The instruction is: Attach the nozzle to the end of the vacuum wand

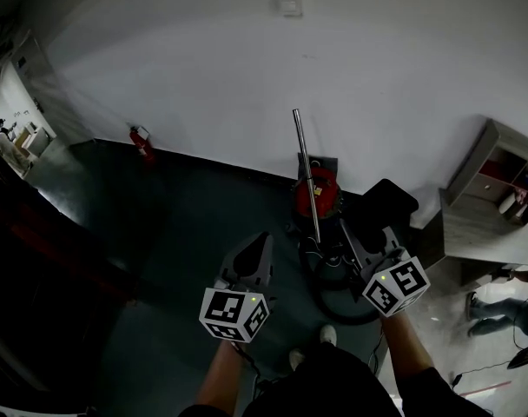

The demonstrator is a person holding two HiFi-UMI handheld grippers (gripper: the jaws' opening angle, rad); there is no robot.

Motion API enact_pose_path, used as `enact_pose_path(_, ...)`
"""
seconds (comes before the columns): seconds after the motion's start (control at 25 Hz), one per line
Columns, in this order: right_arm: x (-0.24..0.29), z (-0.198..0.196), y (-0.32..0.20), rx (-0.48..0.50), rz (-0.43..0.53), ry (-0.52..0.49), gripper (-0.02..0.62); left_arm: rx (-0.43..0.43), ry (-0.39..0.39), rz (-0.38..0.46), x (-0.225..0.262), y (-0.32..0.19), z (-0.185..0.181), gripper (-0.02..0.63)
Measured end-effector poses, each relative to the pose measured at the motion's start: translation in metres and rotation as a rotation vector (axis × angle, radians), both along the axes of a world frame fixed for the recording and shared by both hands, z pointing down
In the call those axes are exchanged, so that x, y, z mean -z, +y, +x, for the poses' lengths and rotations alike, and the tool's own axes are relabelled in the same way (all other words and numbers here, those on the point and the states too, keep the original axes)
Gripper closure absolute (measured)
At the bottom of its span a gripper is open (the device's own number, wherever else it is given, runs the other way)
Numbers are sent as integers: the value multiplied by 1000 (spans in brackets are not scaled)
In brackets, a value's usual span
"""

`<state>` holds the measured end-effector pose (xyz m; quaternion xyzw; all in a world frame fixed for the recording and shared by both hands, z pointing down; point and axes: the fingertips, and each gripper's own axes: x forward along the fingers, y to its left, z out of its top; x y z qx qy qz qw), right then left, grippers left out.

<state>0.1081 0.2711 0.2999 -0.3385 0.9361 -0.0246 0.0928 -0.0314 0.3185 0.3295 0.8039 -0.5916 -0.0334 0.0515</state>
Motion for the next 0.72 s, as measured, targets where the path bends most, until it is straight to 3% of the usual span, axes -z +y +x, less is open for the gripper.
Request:
enact_pose_path(0.36,-18,-3,-35,-26,-25,13,498,-38,7,-27,-19,-39,-1,602)
enact_pose_path(0.72,-30,-13,-113,-25,-31,14,500,-48,0,-51,-31,-119,-10,603)
